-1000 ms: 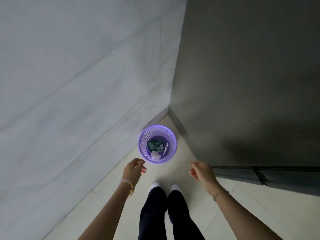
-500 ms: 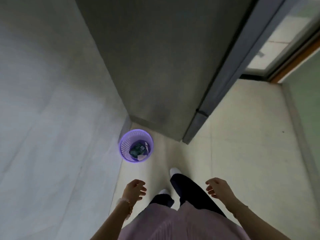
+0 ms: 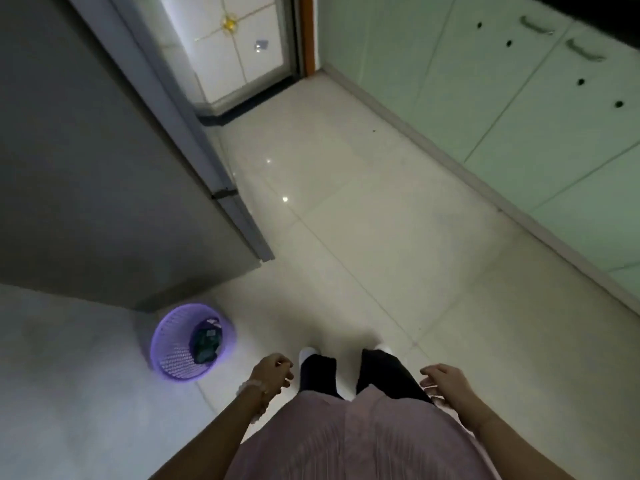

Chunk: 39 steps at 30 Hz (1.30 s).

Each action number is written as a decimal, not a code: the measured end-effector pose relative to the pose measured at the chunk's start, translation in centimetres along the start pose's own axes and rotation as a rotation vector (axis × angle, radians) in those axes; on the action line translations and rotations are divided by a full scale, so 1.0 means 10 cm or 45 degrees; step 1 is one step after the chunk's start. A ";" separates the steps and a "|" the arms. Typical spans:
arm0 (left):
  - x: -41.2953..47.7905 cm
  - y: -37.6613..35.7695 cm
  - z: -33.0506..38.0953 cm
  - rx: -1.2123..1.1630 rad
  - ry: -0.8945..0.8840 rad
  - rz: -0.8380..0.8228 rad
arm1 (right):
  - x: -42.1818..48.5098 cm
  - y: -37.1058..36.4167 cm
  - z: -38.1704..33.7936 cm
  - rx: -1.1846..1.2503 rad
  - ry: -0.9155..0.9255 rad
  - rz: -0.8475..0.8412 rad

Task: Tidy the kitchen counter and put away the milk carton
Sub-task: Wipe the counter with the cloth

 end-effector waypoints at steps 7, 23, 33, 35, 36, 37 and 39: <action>0.09 -0.43 0.29 0.378 0.049 -0.080 | 0.00 0.80 -0.14 0.331 0.119 0.098; 0.16 -2.94 3.19 0.934 -0.312 -0.159 | -0.04 3.26 1.62 1.005 -0.163 0.540; -0.01 -5.29 5.39 1.061 -0.663 -0.449 | 0.12 4.06 2.32 1.291 -0.494 0.689; 0.03 -5.56 5.61 1.182 -0.658 -0.472 | 0.25 4.46 2.17 1.308 -0.483 0.732; 0.07 -5.66 5.70 1.241 -0.646 -0.477 | 0.32 4.68 2.05 1.334 -0.473 0.745; 0.12 -5.74 5.80 1.284 -0.639 -0.473 | 0.39 4.91 1.90 1.377 -0.455 0.753; 0.21 -5.88 6.02 1.337 -0.617 -0.447 | 0.58 5.40 1.56 1.430 -0.399 0.744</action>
Point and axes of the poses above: each hand's wrist, its own x-axis towards the middle knuckle, its own y-axis out of the back of the hand, z = x × y, the point moved 10 cm from there along x, towards the middle knuckle, and after that the axes turned 12 degrees about x, right-handed, at the moved point
